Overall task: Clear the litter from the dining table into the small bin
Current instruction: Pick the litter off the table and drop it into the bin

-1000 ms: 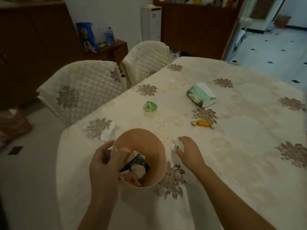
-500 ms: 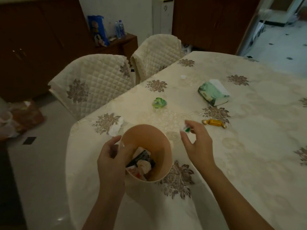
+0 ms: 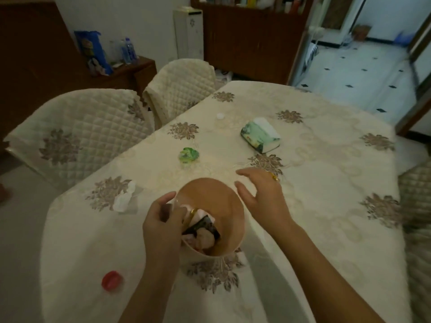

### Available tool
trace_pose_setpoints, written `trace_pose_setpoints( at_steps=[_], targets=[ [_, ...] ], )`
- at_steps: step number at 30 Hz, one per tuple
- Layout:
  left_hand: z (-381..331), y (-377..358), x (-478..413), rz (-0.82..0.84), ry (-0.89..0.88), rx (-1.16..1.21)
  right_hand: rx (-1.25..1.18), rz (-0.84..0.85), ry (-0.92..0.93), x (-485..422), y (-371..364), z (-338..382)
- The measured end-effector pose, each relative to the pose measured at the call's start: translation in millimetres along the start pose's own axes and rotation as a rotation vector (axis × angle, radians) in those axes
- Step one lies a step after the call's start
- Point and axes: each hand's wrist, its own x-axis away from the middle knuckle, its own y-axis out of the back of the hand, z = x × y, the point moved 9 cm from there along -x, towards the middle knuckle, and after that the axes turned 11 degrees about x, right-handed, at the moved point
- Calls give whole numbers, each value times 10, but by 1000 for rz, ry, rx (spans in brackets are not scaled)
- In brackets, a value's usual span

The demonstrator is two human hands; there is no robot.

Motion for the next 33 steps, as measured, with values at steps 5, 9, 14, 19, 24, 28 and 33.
trace_pose_setpoints(
  at_steps=[5, 9, 14, 19, 24, 28, 33],
  targets=[
    [32, -268, -282, -16, -4, 10, 139, 143, -341, -268, -484, -1191],
    [79, -409, -485, -41, 2, 53, 256, 315, -410, -335, -958, -1773],
    [150, -449, -624, -62, 16, 65, 342, 405, -300, -392, -1310, -2011],
    [160, -411, -616, -72, 26, 70, 300, 174, -288, -484, -1066, -1929],
    [66, -299, -469, -65, 22, 77, -149, -183, -207, -570, -94, -931],
    [-75, -105, -258, -60, 10, 79, -131, 116, 134, -380, 262, 319],
    [-263, 348, 99, -71, -11, 80, 275, 503, 373, 207, -447, 1080]
  ],
)
